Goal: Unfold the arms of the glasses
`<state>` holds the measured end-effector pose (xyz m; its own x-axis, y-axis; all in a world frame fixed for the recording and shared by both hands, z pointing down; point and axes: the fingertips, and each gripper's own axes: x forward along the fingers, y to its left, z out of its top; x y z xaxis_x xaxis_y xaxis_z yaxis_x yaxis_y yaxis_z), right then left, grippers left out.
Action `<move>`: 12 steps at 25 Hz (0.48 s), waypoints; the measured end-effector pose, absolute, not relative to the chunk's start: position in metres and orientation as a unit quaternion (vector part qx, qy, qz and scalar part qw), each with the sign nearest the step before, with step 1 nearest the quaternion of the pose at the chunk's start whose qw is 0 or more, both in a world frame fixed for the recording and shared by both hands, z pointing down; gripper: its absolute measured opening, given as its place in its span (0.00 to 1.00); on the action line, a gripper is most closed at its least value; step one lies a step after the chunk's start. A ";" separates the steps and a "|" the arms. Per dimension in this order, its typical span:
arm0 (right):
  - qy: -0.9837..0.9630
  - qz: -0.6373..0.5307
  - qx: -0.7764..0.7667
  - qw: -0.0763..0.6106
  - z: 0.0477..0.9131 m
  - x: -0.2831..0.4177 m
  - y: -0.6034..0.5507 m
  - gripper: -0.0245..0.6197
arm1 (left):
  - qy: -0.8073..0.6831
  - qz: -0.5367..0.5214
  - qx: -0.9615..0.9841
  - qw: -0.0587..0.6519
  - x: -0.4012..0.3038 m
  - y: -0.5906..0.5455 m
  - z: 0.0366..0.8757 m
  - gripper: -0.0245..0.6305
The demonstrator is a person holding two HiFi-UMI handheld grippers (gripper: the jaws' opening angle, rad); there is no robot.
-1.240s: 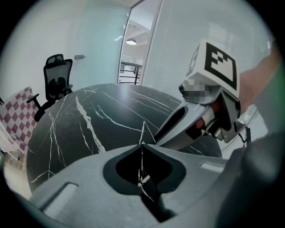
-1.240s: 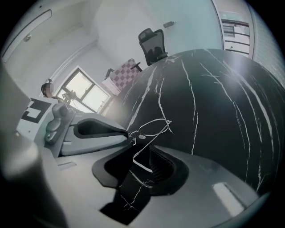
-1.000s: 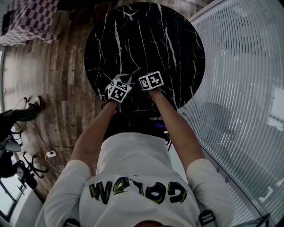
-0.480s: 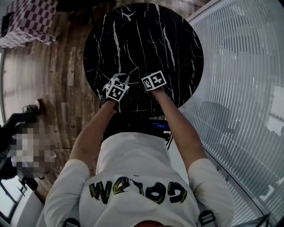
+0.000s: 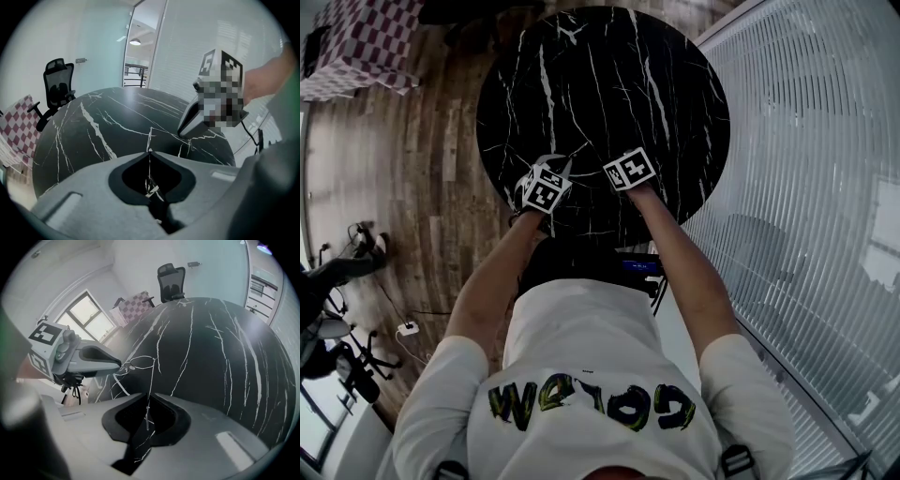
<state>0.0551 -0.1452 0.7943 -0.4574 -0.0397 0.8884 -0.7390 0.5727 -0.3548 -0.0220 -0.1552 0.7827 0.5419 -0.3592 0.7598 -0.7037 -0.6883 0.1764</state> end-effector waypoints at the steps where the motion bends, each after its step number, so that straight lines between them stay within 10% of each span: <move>1: -0.762 0.381 0.256 0.457 0.794 0.057 -0.146 0.07 | -0.313 0.362 0.845 0.239 -0.022 -0.155 0.783 0.05; 12: -0.769 0.319 0.252 0.494 0.789 0.064 -0.156 0.07 | -0.311 0.364 0.846 0.236 -0.022 -0.155 0.783 0.05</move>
